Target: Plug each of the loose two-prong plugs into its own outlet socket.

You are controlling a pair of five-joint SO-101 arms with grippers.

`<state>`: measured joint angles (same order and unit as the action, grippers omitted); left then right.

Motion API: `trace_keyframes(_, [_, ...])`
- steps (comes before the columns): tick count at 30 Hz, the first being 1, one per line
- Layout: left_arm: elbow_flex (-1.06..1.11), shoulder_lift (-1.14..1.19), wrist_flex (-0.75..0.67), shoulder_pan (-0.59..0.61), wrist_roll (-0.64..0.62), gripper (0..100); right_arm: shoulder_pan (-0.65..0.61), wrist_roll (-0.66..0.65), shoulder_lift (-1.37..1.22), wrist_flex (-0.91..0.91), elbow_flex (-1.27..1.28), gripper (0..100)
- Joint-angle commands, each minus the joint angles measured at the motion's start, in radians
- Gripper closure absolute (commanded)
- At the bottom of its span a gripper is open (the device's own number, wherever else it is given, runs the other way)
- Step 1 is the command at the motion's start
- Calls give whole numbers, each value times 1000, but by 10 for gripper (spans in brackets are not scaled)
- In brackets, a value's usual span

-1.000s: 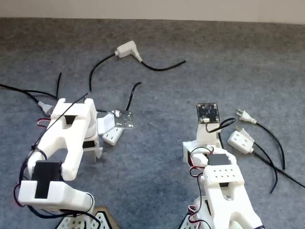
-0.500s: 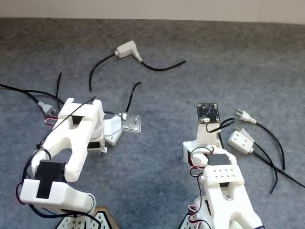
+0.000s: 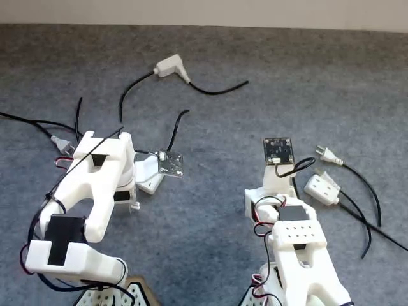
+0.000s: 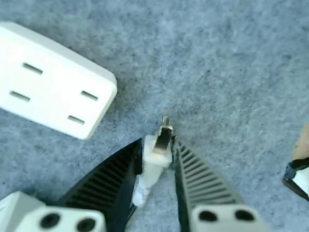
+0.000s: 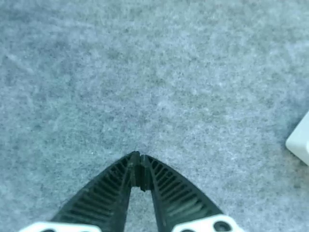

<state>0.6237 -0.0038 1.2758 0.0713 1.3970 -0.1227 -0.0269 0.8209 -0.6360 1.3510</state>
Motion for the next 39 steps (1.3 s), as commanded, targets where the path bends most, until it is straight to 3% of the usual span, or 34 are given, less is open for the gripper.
trace_keyframes(1, [-13, -15, 15, 12, 146, 777, 12, 11, 21, 24, -4, 991])
trace_keyframes(12, [-16, -16, 12, 41, 155, 779, 12, 11, 21, 24, -4, 991])
trace_keyframes(19, [-16, -16, 8, 120, 256, 779, 12, 11, 21, 24, -4, 991])
trace_keyframes(39, [-7, -7, 8, 81, 281, 780, 12, 11, 21, 24, -4, 991])
